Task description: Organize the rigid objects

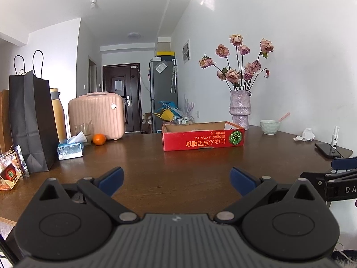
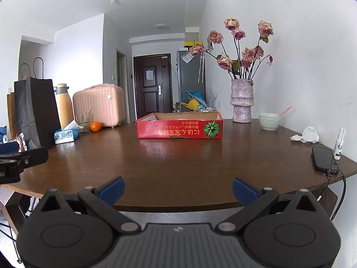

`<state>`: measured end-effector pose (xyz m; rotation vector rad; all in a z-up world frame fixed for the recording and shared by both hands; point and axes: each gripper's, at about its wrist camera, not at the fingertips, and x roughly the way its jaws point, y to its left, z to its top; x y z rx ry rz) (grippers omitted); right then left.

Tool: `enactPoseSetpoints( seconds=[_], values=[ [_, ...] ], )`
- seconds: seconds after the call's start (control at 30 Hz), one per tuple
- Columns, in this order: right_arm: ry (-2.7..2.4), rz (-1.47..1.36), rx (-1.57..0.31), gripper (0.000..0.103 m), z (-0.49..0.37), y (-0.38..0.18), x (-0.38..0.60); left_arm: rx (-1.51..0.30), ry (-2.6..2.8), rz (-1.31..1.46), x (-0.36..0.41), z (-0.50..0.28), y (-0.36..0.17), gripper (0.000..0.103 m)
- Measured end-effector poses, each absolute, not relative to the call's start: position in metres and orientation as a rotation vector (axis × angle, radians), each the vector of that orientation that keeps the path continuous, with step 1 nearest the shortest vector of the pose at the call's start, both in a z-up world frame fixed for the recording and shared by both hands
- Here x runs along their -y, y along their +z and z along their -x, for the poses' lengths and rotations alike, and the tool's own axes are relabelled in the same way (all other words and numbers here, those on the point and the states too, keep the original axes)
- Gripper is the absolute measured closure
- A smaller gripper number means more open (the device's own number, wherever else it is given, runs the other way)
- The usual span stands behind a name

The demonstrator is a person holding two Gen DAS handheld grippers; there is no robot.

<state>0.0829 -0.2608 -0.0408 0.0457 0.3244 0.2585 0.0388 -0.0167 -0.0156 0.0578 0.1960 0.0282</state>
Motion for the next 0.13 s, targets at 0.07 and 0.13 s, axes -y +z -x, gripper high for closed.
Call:
enactPoseSetpoints(
  seconds=[0.07,0.13],
  values=[
    [0.257,-0.048,-0.322,0.0,-0.0827,-0.0407,0.2611,-0.196,0.029,-0.056,0.0165,-0.0381,-0.0162,0.0],
    [0.257,-0.048,-0.323,0.0,-0.0828,-0.041,0.2611,-0.199,0.023,-0.05,0.0155,-0.038,-0.0167,0.0]
  ],
)
